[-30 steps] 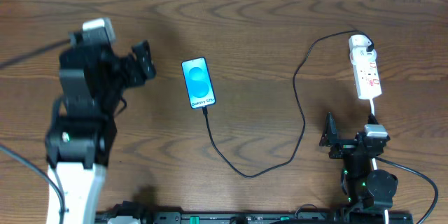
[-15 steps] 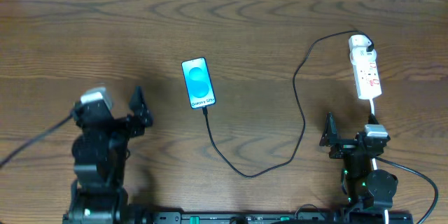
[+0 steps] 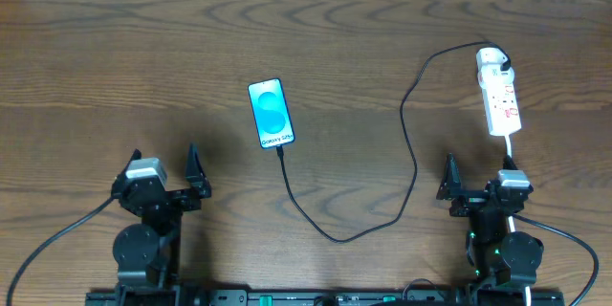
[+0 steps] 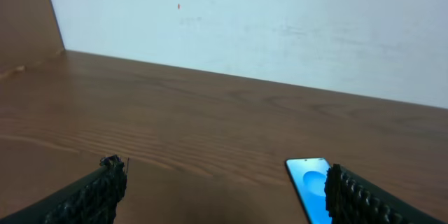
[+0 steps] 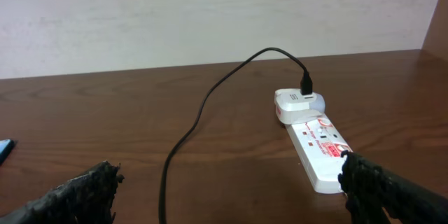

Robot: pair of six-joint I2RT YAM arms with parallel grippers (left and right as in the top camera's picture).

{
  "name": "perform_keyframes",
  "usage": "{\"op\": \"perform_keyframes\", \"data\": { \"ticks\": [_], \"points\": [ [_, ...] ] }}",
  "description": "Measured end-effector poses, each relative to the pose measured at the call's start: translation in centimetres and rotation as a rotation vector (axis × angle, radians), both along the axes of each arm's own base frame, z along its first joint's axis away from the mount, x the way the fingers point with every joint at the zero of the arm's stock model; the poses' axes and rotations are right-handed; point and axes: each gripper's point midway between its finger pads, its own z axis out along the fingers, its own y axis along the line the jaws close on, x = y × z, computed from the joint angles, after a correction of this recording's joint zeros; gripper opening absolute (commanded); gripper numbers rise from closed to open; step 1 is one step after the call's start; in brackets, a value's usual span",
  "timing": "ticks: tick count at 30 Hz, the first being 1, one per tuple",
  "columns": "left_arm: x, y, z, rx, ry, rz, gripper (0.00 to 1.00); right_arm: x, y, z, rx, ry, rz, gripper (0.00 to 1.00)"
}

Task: Plug charger to phone and switch on socket

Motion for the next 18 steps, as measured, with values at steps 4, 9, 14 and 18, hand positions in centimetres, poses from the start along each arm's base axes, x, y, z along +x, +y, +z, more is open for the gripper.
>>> {"op": "perform_keyframes", "data": {
  "ticks": [4, 9, 14, 18],
  "points": [
    [-0.1, 0.0, -1.2, 0.036, -0.017, -0.004, 0.92, 0.0, 0.0, 0.0, 0.000, 0.000, 0.000, 0.99],
    [-0.1, 0.0, -3.3, 0.053, 0.005, -0.005, 0.92, 0.0, 0.0, 0.0, 0.000, 0.000, 0.000, 0.99],
    [0.1, 0.0, -4.4, 0.055, 0.020, -0.006, 0.92, 0.0, 0.0, 0.0, 0.000, 0.000, 0.000, 0.99],
    [0.1, 0.0, -4.4, 0.055, 0.016, -0.004, 0.92, 0.0, 0.0, 0.0, 0.000, 0.000, 0.000, 0.99]
  ]
}}
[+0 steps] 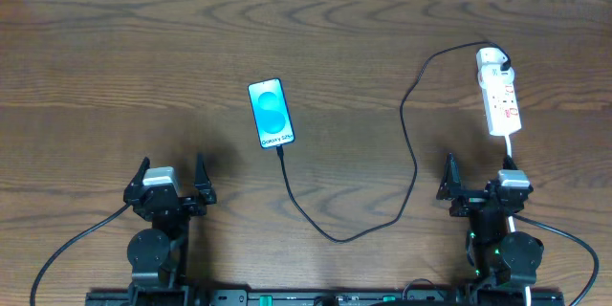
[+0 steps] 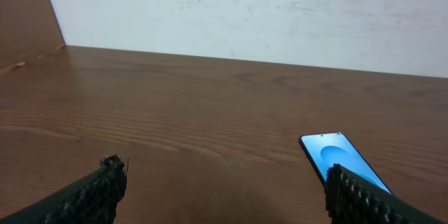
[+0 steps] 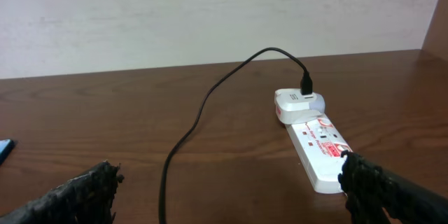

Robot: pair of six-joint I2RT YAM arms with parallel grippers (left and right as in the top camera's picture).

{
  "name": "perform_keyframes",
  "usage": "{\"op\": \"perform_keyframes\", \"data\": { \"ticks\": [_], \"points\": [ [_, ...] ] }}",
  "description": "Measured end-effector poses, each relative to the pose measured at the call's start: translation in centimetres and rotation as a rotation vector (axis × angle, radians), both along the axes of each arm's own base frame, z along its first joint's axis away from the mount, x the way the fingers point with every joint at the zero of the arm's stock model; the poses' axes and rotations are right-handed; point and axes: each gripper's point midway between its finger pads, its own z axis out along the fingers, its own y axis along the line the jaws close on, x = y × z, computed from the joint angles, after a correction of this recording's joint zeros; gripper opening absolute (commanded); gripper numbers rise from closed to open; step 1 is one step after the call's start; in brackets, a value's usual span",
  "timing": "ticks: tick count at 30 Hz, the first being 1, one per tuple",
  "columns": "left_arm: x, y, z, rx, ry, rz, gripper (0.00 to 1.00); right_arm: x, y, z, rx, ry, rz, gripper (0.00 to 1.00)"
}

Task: Plug charger to phone and switch on socket

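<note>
A phone with a lit blue screen lies face up at the table's middle; in the left wrist view the phone shows ahead on the right. A black cable runs from its bottom edge to a charger in the white power strip at the far right, also seen as the strip in the right wrist view. My left gripper stands open near the front left, nothing between its fingers. Open too, my right gripper sits in front of the strip.
The wooden table ends at a pale wall at the back. The strip's white lead runs toward the right arm's base.
My left gripper has moved slightly right and back toward the front edge and squared up; the phone now sits higher and fuller in its view. The right arm, phone and cable are unchanged.
</note>
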Motion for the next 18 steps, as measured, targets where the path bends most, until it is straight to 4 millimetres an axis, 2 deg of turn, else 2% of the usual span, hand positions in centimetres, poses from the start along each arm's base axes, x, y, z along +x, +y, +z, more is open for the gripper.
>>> {"op": "perform_keyframes", "data": {
  "ticks": [18],
  "points": [
    [0.00, -0.03, 0.00, 0.012, 0.001, -0.003, 0.92, 0.00, 0.00, 0.00, 0.000, 0.000, 0.000, 0.99]
  ]
}}
